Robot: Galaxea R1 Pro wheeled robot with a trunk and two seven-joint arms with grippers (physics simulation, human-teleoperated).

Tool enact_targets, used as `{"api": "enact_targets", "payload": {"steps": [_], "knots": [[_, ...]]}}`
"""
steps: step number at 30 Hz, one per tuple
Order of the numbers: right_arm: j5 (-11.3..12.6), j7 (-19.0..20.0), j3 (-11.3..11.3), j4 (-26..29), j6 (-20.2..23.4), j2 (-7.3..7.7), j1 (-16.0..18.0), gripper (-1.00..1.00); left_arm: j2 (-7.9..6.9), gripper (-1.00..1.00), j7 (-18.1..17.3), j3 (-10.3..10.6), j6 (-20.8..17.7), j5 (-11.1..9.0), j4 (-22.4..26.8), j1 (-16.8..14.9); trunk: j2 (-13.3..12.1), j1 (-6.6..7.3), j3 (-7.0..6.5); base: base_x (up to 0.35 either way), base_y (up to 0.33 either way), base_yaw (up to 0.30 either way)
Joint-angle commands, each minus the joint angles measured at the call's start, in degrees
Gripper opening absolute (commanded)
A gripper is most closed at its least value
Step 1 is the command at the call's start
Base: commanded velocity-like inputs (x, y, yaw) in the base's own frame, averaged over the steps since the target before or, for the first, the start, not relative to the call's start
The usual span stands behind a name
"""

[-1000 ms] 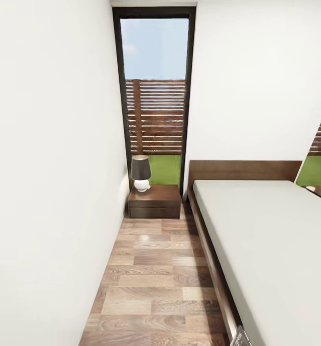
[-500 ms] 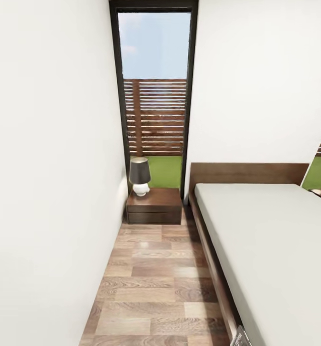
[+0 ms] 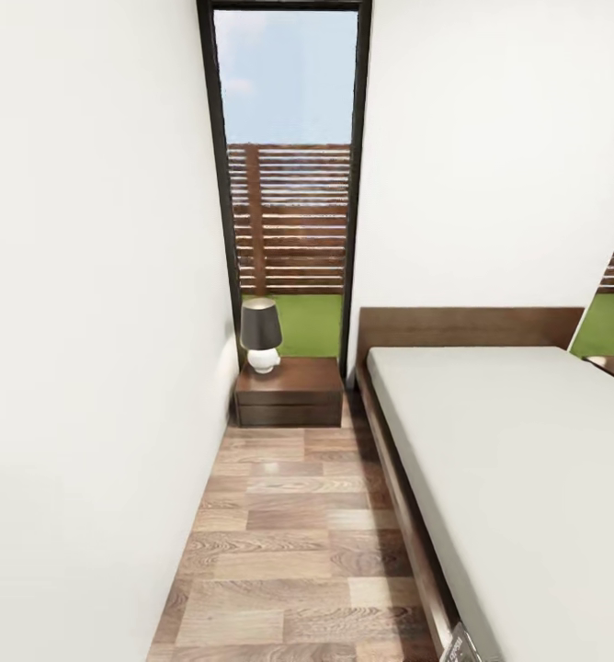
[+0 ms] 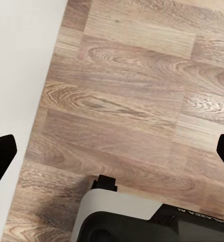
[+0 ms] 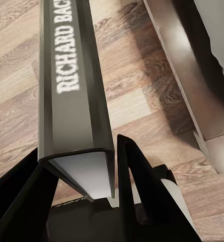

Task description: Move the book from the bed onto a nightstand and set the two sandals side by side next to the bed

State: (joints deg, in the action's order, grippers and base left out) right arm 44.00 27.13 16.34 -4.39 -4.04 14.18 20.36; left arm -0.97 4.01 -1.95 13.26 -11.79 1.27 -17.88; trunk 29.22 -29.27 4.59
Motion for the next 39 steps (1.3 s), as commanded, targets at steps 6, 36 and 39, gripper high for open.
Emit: {"api": "enact_targets", "payload": {"steps": [6,36,39], "knots": [[0.4,0.4,0.5,-0.3,-0.4,-0.03,0.1,-1.00,0.00,1.00,0.0,-0.2,0.2,-0.1,0.0,0.0,0.1,-0.03,0.65,0.000,0.000,-0.100],[0.4,0.4,0.5,-0.3,-0.4,-0.03,0.1,-1.00,0.18,1.00,0.0,-0.2,0.2,-0.2,0.0,0.0,0.1,-0.03,2.68,0.000,0.000,-0.006],[0.4,0.4,0.5,-0.3,-0.4,-0.03,0.1,-1.00,0.18,1.00,0.0,-0.2,0.2,-0.2,0.0,0.0,0.1,-0.03,2.95,0.000,0.000,0.000]]}}
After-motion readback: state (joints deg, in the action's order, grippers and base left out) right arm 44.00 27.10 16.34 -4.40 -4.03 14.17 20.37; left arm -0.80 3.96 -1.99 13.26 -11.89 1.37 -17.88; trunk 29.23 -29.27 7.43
